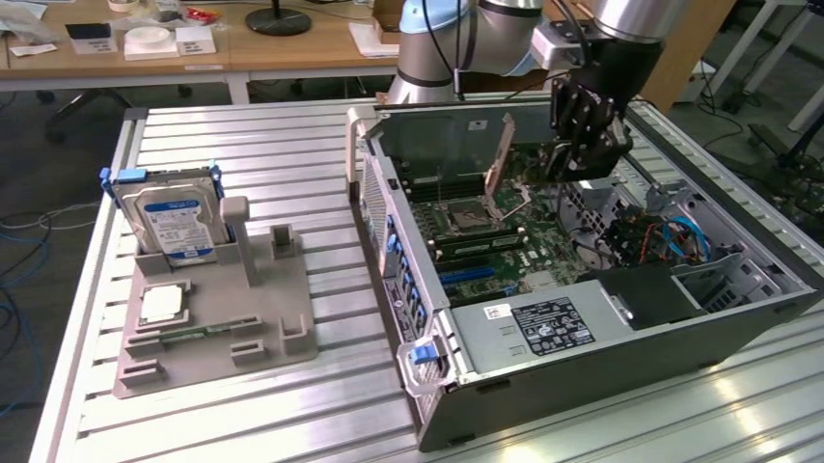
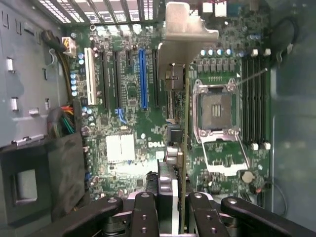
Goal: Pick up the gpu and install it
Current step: 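Insert the gpu into the slot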
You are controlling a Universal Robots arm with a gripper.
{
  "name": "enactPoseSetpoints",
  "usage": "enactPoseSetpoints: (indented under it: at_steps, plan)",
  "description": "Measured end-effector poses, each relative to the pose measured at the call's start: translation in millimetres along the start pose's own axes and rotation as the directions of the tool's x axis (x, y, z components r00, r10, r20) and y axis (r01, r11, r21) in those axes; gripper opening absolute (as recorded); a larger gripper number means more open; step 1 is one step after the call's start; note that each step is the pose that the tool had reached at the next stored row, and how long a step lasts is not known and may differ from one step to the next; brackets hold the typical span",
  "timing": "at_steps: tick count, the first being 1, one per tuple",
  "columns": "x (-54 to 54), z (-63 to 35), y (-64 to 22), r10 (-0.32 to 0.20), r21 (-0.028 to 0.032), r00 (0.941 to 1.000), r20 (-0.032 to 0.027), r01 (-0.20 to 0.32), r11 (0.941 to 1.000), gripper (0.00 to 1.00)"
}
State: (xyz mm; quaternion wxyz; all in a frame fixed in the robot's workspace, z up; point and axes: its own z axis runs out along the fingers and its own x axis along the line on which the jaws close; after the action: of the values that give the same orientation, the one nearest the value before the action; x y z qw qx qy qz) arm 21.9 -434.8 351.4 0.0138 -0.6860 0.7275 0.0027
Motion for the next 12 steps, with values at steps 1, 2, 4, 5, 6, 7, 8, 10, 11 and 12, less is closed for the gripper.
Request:
enactPoseSetpoints:
  at_steps: [1,2,4,5,6,7,8,10,11,12]
  plan:
    - [0.3,1.4,0.8,-0.008,-0.0002,1.0,0.0006,0.008,1.0,0.28]
    - [0.4,2.7,1.2,-0.02,-0.0005,0.9998,0.0012,0.02,0.9998,0.28]
    - [0.6,5.0,2.4,-0.041,-0.0009,0.9992,0.0017,0.041,0.9992,0.28]
    - [0.8,6.0,4.2,-0.046,-0.001,0.999,0.0018,0.046,0.999,0.28]
    - [1.0,6.9,7.5,-0.047,-0.0011,0.9989,0.0018,0.047,0.9989,0.28]
    - [1.3,7.8,11.9,-0.047,-0.0011,0.9989,0.0017,0.047,0.9989,0.28]
    - [1.6,8.7,16.9,-0.047,-0.0011,0.9989,0.0018,0.047,0.9989,0.28]
    - [2.1,10.4,25.9,-0.048,-0.0011,0.9989,0.0019,0.048,0.9989,0.28]
    - [2.4,11.3,30.4,-0.048,-0.0011,0.9989,0.0019,0.048,0.9989,0.28]
    - [2.7,12.1,34.3,-0.048,-0.0011,0.9988,0.0019,0.048,0.9988,0.28]
